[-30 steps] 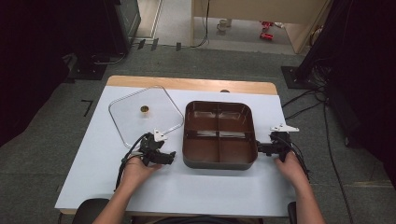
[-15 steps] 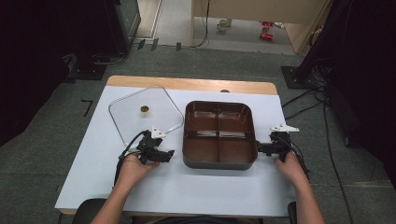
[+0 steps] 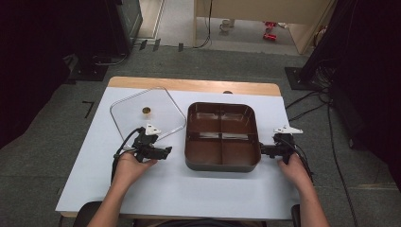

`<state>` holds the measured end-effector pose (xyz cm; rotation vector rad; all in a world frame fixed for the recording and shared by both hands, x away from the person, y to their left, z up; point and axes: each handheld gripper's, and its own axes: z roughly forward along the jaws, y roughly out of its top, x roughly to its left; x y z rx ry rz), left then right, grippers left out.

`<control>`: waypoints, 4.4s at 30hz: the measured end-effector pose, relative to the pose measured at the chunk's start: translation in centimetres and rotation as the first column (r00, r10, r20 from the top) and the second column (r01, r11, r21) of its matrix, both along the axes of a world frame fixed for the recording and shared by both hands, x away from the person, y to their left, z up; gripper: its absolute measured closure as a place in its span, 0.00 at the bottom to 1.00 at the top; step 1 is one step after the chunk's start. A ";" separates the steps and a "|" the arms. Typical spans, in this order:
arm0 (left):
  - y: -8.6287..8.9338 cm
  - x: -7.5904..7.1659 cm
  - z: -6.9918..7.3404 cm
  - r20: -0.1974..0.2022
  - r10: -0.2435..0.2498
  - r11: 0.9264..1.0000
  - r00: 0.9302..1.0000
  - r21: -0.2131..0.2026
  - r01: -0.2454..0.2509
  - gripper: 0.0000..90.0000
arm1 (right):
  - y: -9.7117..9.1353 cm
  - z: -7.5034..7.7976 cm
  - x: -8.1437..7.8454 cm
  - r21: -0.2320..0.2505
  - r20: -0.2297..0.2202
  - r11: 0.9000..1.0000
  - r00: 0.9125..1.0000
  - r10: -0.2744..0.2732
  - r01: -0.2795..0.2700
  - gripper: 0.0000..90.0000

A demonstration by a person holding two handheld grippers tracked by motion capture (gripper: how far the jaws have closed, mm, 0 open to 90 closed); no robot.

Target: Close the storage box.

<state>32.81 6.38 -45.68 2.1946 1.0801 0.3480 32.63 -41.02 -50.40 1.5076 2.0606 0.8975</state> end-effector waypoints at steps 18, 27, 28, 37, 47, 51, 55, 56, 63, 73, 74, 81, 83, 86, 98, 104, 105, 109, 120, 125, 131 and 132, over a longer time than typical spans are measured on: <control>1.0 2.6 0.7 0.001 0.027 1.000 1.000 -0.006 -0.027 0.28 | 0.0 0.0 0.0 0.000 0.000 1.000 1.000 0.000 0.000 0.10; 1.5 3.9 0.9 -0.012 0.030 0.999 0.999 -0.016 -0.030 0.28 | 0.0 0.0 0.0 0.000 0.000 1.000 1.000 0.000 0.000 0.10; 1.6 4.1 1.0 -0.012 0.030 0.999 0.999 -0.013 -0.030 0.28 | 0.0 0.0 0.0 0.000 0.000 1.000 1.000 0.000 0.000 0.10; 2.0 5.5 1.4 -0.007 0.036 0.999 0.999 -0.019 -0.036 0.28 | 0.0 0.0 0.0 0.000 0.000 1.000 1.000 0.000 0.000 0.10; 2.5 7.2 2.0 0.002 0.058 0.998 0.998 -0.010 -0.058 0.30 | 0.0 0.0 0.0 0.001 0.001 1.000 1.000 0.000 0.000 0.10; 2.6 7.9 2.1 0.005 0.066 0.998 0.998 -0.002 -0.066 0.33 | 0.0 0.0 0.0 0.001 0.001 1.000 1.000 0.000 0.000 0.10; 2.8 8.8 2.4 0.016 0.073 0.997 0.997 -0.003 -0.073 0.33 | 0.0 0.0 0.0 0.001 0.001 1.000 1.000 0.000 0.000 0.10; 2.8 9.2 2.5 0.017 0.080 0.997 0.997 -0.009 -0.080 0.33 | 0.0 0.0 0.0 0.001 0.001 1.000 1.000 0.000 0.000 0.10; 4.1 11.2 1.6 0.009 0.149 0.988 0.989 -0.044 -0.149 0.37 | 0.0 0.0 0.0 0.001 0.001 1.000 1.000 0.000 0.000 0.10; 4.9 13.0 -0.1 0.025 0.216 0.976 0.976 -0.029 -0.216 0.43 | 0.0 0.0 0.0 0.001 0.001 1.000 1.000 0.000 0.000 0.10; 4.9 13.2 -0.4 0.020 0.222 0.975 0.975 -0.023 -0.221 0.43 | 0.0 0.0 0.0 0.001 0.001 1.000 1.000 0.000 0.000 0.10; 5.1 13.6 -1.5 -0.011 0.245 0.970 0.969 0.000 -0.245 0.52 | 0.0 0.0 0.0 0.001 0.001 1.000 1.000 0.000 0.000 0.10; 5.1 13.5 -1.7 0.012 0.244 0.970 0.970 0.015 -0.244 0.56 | 0.0 0.0 0.0 0.001 0.001 1.000 1.000 0.000 0.000 0.10; 5.3 13.5 -1.8 0.018 0.244 0.970 0.970 0.005 -0.244 0.59 | 0.0 0.0 0.0 0.002 0.001 1.000 1.000 0.000 0.000 0.10; 5.1 13.4 -1.6 0.015 0.245 0.969 0.969 0.003 -0.245 0.66 | 0.0 0.0 0.0 0.001 0.001 1.000 1.000 0.000 0.000 0.10; 5.1 13.4 -1.4 -0.001 0.246 0.969 0.969 0.010 -0.246 0.66 | 0.0 0.0 0.0 0.001 0.001 1.000 1.000 0.000 0.000 0.10; 5.1 13.4 -1.3 -0.007 0.245 0.970 0.970 0.013 -0.244 0.66 | 0.0 0.0 0.0 0.002 0.001 1.000 1.000 0.000 0.000 0.10; 5.2 13.4 -0.9 -0.022 0.232 0.973 0.972 0.009 -0.232 0.66 | 0.0 0.0 0.0 0.001 0.001 1.000 1.000 0.000 0.000 0.10; 5.9 12.6 1.2 0.009 0.237 0.971 0.971 0.014 -0.237 0.66 | 0.0 0.0 0.0 0.001 0.001 1.000 1.000 0.000 0.000 0.10; 6.5 12.2 2.3 0.003 0.236 0.972 0.972 -0.008 -0.236 0.66 | 0.0 0.0 0.0 0.001 0.001 1.000 1.000 0.000 0.000 0.10; 6.7 11.7 4.0 0.020 0.223 0.975 0.975 -0.024 -0.223 0.66 | 0.0 0.0 0.0 0.001 0.001 1.000 1.000 0.000 0.000 0.10; 6.7 11.5 4.3 0.023 0.222 0.975 0.975 -0.028 -0.221 0.66 | 0.0 0.0 0.0 0.001 0.001 1.000 1.000 0.000 0.000 0.10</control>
